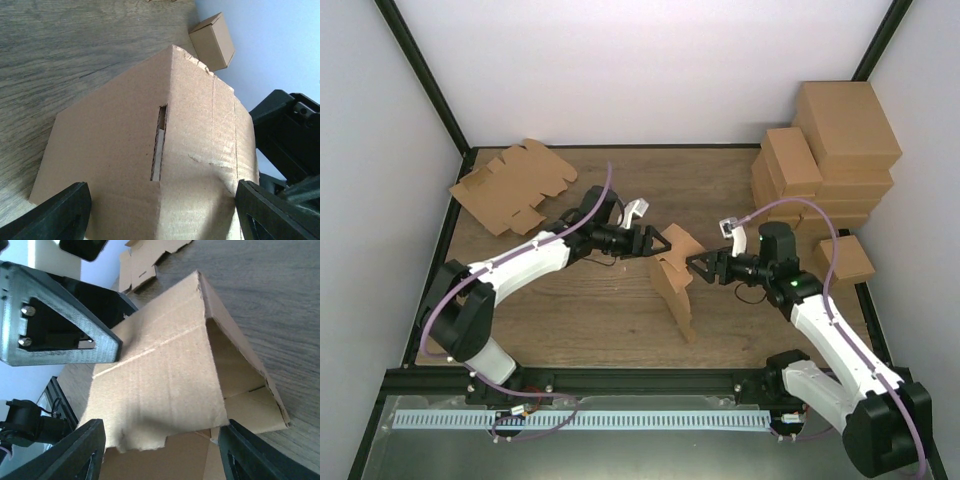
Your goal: Fold the paper box
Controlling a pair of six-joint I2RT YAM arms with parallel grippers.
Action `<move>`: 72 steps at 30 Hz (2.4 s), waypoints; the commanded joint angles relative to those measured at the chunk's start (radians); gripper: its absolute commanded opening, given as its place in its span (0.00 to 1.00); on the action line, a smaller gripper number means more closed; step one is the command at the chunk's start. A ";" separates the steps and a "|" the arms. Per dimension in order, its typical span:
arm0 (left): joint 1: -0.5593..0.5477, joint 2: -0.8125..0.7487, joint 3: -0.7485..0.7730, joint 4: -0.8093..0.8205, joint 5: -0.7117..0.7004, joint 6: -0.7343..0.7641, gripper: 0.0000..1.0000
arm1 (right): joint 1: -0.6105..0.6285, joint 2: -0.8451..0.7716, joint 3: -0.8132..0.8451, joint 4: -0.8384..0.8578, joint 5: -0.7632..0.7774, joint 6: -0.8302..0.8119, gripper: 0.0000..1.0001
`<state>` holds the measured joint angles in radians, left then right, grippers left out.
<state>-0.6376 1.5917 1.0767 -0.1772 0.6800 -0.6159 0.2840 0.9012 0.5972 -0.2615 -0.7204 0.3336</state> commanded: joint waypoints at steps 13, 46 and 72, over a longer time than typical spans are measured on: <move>-0.023 0.039 -0.023 0.013 0.033 0.036 0.81 | 0.008 0.103 -0.101 0.159 0.032 0.060 0.52; -0.042 0.057 -0.008 0.010 0.060 0.053 0.81 | 0.088 0.118 -0.089 0.318 0.109 0.153 0.50; -0.042 0.058 0.000 -0.007 0.071 0.077 0.81 | 0.088 -0.012 -0.002 0.122 0.093 0.703 0.67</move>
<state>-0.6731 1.6318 1.0660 -0.1520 0.7387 -0.5644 0.3672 0.8494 0.5716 -0.1848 -0.5591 0.8494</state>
